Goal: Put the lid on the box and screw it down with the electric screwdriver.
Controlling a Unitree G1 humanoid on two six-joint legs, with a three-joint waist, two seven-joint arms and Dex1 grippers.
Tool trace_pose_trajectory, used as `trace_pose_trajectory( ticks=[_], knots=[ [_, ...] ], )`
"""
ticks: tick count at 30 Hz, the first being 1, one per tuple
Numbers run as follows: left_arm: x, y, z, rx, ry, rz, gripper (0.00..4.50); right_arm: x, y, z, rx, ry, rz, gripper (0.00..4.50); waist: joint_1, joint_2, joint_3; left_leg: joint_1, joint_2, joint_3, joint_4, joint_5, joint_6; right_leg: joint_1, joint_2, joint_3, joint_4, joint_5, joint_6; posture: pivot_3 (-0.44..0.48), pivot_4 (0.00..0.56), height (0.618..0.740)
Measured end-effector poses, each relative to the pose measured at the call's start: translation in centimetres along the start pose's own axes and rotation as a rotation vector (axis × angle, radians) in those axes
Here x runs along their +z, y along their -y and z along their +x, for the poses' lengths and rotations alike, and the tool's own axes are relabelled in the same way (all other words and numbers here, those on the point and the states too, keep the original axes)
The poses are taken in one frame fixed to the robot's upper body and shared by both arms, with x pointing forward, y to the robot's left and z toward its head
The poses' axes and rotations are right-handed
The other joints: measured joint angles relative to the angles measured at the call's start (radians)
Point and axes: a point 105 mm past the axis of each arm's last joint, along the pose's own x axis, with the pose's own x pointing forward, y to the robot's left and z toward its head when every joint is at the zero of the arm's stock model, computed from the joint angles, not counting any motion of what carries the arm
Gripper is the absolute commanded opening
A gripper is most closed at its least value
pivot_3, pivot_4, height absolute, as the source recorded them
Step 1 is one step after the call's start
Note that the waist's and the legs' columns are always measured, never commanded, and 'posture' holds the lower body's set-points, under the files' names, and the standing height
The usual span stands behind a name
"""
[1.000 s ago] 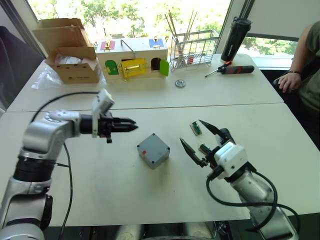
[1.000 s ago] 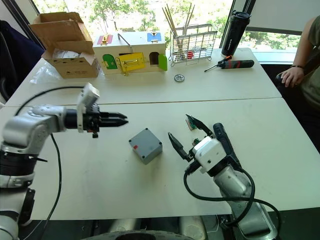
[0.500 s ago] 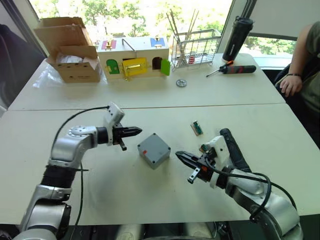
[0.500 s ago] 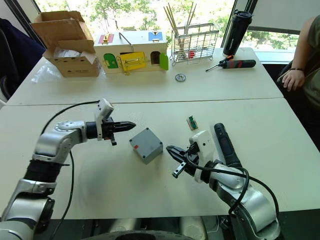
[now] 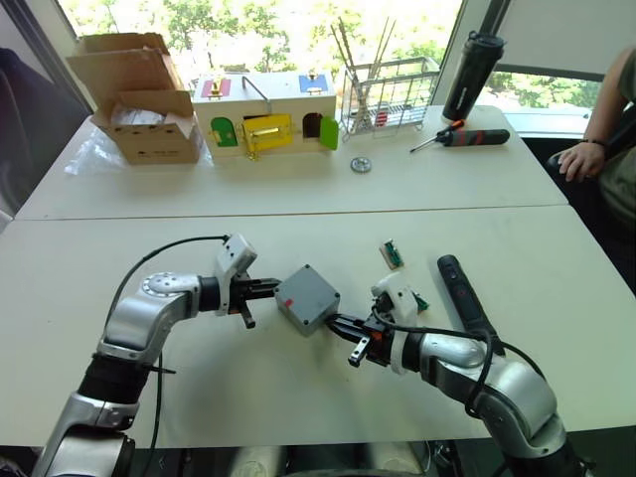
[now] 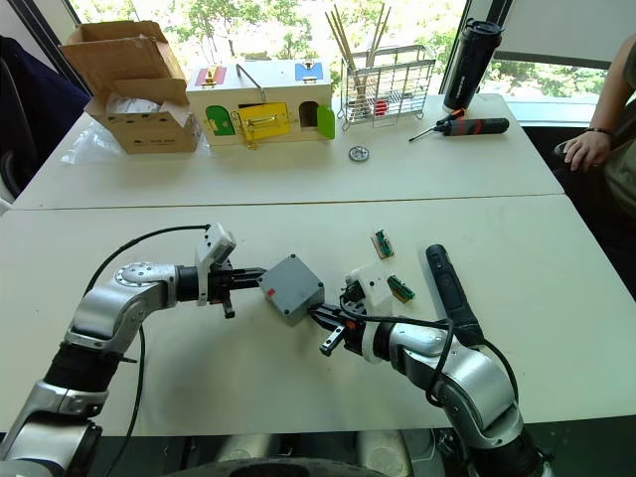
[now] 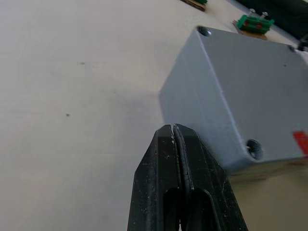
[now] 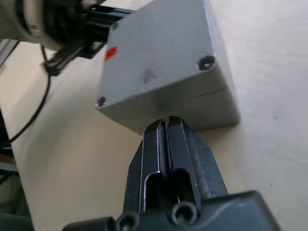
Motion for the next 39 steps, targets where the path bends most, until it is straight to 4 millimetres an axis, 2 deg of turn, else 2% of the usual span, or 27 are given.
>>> trace_pose_trajectory(
  ticks=[6, 9, 19, 24, 26, 29, 31, 33, 36, 39],
  knots=[
    [-0.6, 0.8, -0.5, 0.025, -0.017, -0.026, 0.0, 0.2, 3.0, 0.8, -0.125, 0.005, -0.04, 0.06, 0.001, 0.0, 0.0, 0.0, 0.0, 0.0, 0.0, 0.0, 0.0, 0.0, 0.0, 0.0, 0.0, 0.0, 0.0, 0.0, 0.15, 0.74],
    [-0.6, 1.1, -0.3, 0.029, -0.014, -0.033, 0.0, 0.5, 3.7, 1.0, -0.155, 0.018, -0.057, 0.06, 0.002, 0.001, 0.0, 0.0, 0.0, 0.0, 0.0, 0.0, 0.0, 0.0, 0.0, 0.0, 0.0, 0.0, 0.0, 0.0, 0.15, 0.74],
    [-0.6, 1.5, 0.1, 0.02, -0.004, -0.048, 0.0, 0.6, 4.5, 1.0, -0.184, 0.034, -0.064, 0.06, 0.001, 0.001, 0.001, 0.0, 0.0, 0.0, -0.001, 0.0, -0.001, 0.0, 0.0, 0.0, 0.0, 0.0, 0.0, 0.0, 0.15, 0.74],
    [-0.1, 1.0, -0.3, 0.025, -0.012, -0.027, 0.0, 0.6, 4.6, 0.7, -0.192, 0.037, -0.059, 0.06, 0.002, 0.001, 0.002, 0.0, 0.0, 0.0, -0.001, 0.0, -0.001, 0.0, 0.0, 0.0, 0.0, 0.0, 0.0, 0.0, 0.15, 0.74],
    [1.1, 0.3, -1.3, 0.024, -0.006, -0.011, 0.0, 0.9, 5.0, -0.7, -0.22, 0.051, -0.048, 0.06, 0.003, 0.001, 0.006, -0.001, -0.001, 0.0, -0.001, 0.0, -0.001, 0.0, 0.0, 0.0, 0.0, 0.0, 0.0, 0.0, 0.15, 0.74],
    [5.0, -0.2, -3.7, 0.014, 0.044, 0.062, 0.0, 2.1, 5.8, -3.6, -0.286, 0.077, -0.076, 0.06, 0.004, 0.0, 0.01, -0.005, -0.001, -0.002, 0.0, 0.001, -0.002, -0.003, 0.0, -0.001, 0.0, 0.0, 0.0, 0.0, 0.15, 0.74],
    [7.6, 1.0, -4.4, -0.052, 0.066, 0.138, 0.0, 2.9, 5.7, -5.1, -0.306, 0.101, -0.08, 0.06, 0.002, 0.0, 0.01, -0.007, -0.001, -0.002, 0.0, 0.001, -0.002, -0.003, -0.001, -0.001, -0.001, 0.0, 0.0, 0.0, 0.15, 0.74],
    [8.6, 2.6, -4.5, -0.135, 0.062, 0.194, 0.0, 3.3, 5.2, -6.1, -0.305, 0.125, -0.072, 0.06, 0.001, 0.001, 0.01, -0.01, -0.001, -0.002, 0.0, 0.002, -0.003, -0.004, -0.001, -0.001, 0.0, 0.0, 0.0, 0.0, 0.15, 0.74],
    [8.1, 5.2, -3.5, -0.297, -0.002, 0.24, 0.0, 2.8, 4.5, -7.8, -0.344, 0.128, -0.05, 0.95, 0.0, 0.001, 0.011, -0.011, -0.001, -0.002, 0.0, 0.003, -0.005, -0.005, 0.0, -0.002, 0.0, 0.0, 0.0, 0.0, 0.15, 0.74],
    [7.5, 6.4, -2.5, -0.379, -0.03, 0.263, 0.0, 1.7, 4.8, -8.7, -0.396, 0.104, -0.022, 2.44, 0.0, 0.001, 0.011, -0.011, -0.001, -0.002, 0.001, 0.002, -0.004, -0.005, 0.0, -0.002, 0.001, 0.0, 0.0, 0.0, 0.15, 0.74]
  ],
)
